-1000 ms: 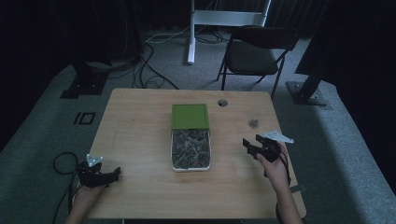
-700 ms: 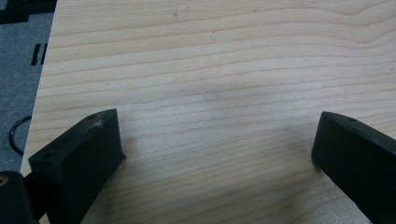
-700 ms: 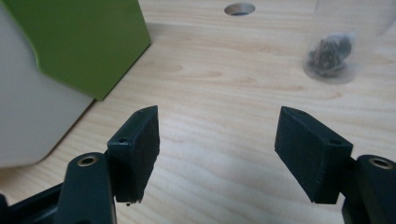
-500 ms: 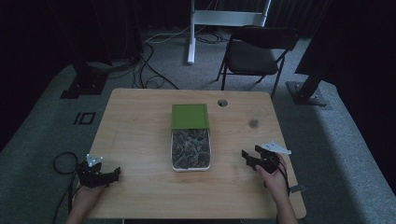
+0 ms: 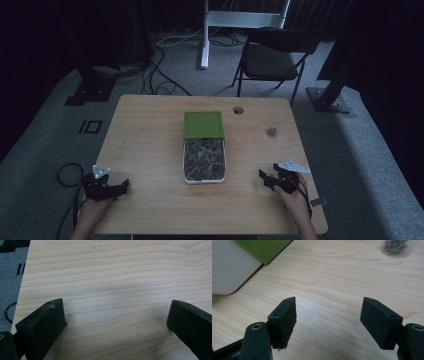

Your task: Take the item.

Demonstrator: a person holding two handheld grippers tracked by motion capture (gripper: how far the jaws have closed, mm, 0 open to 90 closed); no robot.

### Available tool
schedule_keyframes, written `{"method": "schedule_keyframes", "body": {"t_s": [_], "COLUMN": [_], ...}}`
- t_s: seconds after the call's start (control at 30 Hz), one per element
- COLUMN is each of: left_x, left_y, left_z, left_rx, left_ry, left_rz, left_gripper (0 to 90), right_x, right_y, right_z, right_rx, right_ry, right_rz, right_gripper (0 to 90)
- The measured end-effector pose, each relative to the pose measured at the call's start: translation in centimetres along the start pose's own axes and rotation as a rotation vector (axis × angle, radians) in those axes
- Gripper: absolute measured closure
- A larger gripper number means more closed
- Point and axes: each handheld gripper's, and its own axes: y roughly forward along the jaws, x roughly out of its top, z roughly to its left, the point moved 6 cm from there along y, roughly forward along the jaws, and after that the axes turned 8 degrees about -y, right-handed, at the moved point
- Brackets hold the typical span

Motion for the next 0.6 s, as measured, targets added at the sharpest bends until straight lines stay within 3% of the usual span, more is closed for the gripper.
{"method": "schedule_keyframes", "body": {"t_s": [0.33,0.6], "left_x": [0.0,0.0], "left_y": [0.0,0.0], "left_z": [0.0,0.0], "left_rx": [0.0,0.0], "left_ry": [0.0,0.0], "left_rz": [0.0,0.0], "left_gripper": [2.3,2.3], "right_x": [-1.5,-2.0], "right_y": [-1.0,-1.2], "right_z": [1.0,0.8], "right_rx": [0.081,0.083], "right_ry": [-0.076,-0.094], "right_rz": [0.019,0.058], "right_gripper": [24.5,24.4]}}
